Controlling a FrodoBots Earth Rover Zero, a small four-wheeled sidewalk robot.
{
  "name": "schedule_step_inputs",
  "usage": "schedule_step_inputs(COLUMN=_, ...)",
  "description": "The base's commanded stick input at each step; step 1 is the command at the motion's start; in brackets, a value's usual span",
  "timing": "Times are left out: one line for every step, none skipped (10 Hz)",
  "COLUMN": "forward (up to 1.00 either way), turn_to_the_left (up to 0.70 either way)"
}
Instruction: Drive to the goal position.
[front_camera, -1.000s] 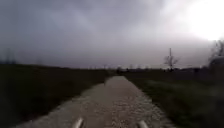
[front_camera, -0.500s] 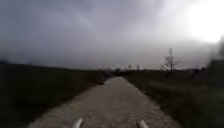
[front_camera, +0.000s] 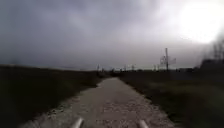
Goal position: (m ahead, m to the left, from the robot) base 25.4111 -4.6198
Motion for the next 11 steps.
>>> schedule_step_inputs(forward=0.7, turn_to_the_left=0.0)
schedule_step_inputs(forward=0.7, turn_to_the_left=0.0)
schedule_step_inputs(forward=0.7, turn_to_the_left=0.0)
schedule_step_inputs(forward=0.7, turn_to_the_left=0.0)
schedule_step_inputs(forward=0.7, turn_to_the_left=0.0)
schedule_step_inputs(forward=0.7, turn_to_the_left=0.0)
schedule_step_inputs(forward=0.7, turn_to_the_left=0.0)
schedule_step_inputs(forward=0.7, turn_to_the_left=0.0)
schedule_step_inputs(forward=0.7, turn_to_the_left=0.0)
schedule_step_inputs(forward=0.7, turn_to_the_left=0.0)
schedule_step_inputs(forward=0.7, turn_to_the_left=0.0)
